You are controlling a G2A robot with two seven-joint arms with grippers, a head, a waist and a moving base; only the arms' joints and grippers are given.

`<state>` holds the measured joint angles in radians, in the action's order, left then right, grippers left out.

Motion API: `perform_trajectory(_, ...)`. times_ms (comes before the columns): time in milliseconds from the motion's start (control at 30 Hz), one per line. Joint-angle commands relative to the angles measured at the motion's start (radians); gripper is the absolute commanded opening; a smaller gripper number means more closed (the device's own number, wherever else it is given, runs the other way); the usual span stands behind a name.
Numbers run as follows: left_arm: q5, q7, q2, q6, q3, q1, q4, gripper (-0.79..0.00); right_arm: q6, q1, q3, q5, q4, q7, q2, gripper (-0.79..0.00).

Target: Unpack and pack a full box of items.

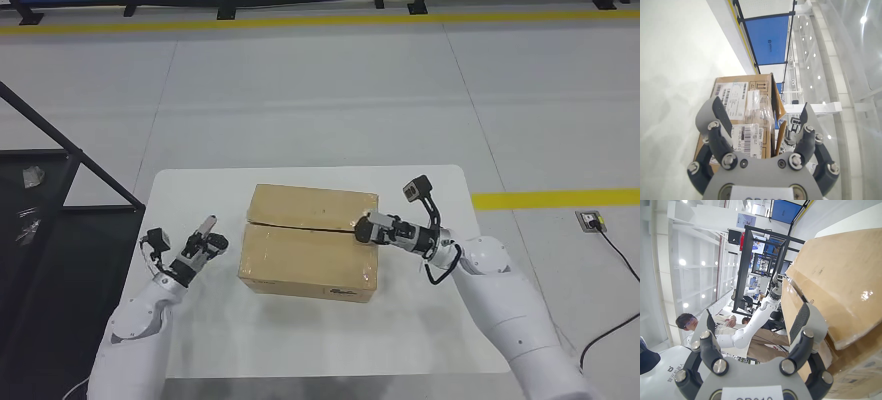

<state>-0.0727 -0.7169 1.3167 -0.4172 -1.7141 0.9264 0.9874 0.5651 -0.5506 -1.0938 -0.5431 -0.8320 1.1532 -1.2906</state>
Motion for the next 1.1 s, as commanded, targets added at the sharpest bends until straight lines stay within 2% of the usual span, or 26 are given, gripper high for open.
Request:
perform_trajectory(0,0.052,0.037,-0.002,-0.044,0.015,-0.003,-0.016,-0.366,0.006,-0.005,-0.005,-0.002,0.000,0.001,0.002,0.000)
perform_trajectory(33,0.067,0.054,-0.003,-0.066,0.020,-0.001,-0.023,-0.388,0.008,-0.008,-0.007,-0.003,0.000,0.002,0.002,0.000)
perform_trajectory(233,0.282,0.233,-0.018,-0.240,0.022,0.052,-0.021,-0.391,0.011,-0.018,-0.020,-0.007,-0.003,0.007,0.007,0.000)
perform_trajectory(367,0.431,0.371,-0.024,-0.290,0.030,0.078,-0.009,-0.394,0.006,-0.016,-0.024,-0.010,-0.004,0.009,0.008,0.000)
perform_trajectory(500,0.628,0.570,-0.020,-0.294,0.067,0.087,0.006,-0.394,0.002,-0.008,-0.017,-0.010,-0.002,0.010,0.005,0.000)
perform_trajectory(667,0.890,0.824,-0.014,-0.246,0.129,0.079,0.003,-0.428,0.002,-0.002,-0.013,-0.009,0.006,0.012,0.003,0.000)
perform_trajectory(733,0.961,0.893,-0.013,-0.237,0.153,0.073,-0.014,-0.428,0.005,-0.004,-0.016,-0.010,0.007,0.014,0.004,0.000)
perform_trajectory(900,1.045,1.001,-0.013,-0.238,0.181,0.055,-0.059,-0.453,0.010,-0.016,-0.028,-0.010,0.002,0.013,0.009,0.000)
perform_trajectory(1067,1.070,1.054,-0.015,-0.256,0.194,0.045,-0.087,-0.483,0.005,-0.022,-0.034,-0.009,-0.008,0.010,0.012,0.000)
